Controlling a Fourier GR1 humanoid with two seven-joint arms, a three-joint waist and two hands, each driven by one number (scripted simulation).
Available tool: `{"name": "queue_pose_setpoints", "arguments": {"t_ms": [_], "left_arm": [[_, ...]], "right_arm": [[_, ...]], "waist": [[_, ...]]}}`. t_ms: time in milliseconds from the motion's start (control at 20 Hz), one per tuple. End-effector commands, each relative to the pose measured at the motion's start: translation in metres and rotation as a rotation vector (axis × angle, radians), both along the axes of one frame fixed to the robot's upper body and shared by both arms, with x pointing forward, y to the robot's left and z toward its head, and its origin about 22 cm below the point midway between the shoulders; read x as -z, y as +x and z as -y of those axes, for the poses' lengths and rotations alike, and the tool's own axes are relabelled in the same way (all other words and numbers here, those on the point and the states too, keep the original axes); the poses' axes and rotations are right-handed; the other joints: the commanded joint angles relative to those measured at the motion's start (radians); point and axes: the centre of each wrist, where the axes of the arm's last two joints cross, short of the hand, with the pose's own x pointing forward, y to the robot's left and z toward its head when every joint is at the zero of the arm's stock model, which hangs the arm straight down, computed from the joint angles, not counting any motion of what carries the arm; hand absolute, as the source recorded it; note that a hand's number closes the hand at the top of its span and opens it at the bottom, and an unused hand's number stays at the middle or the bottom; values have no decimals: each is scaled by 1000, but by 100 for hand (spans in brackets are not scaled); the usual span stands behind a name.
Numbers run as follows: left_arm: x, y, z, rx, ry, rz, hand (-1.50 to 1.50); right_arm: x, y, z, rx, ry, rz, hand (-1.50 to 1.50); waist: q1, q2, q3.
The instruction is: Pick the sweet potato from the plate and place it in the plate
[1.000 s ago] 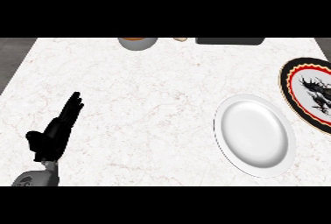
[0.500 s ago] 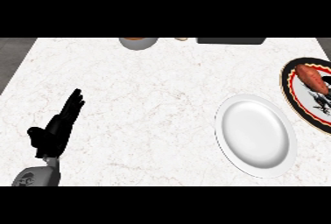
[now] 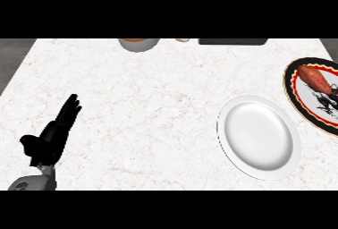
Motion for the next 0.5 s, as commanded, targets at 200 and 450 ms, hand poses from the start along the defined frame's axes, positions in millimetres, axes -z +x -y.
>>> {"name": "queue_pose_setpoints", "arguments": {"t_ms": [200,450], "left_arm": [[7,2,8,-5,-14,1,0],[13,10,13,-20,-3,-1,0]], "right_arm": [[11,-83,67,6,109,221,-150],[44,-145,88,-54,76,199,-150]], "waist": [[-18,-2,-1],[-19,-1,-1]]}}
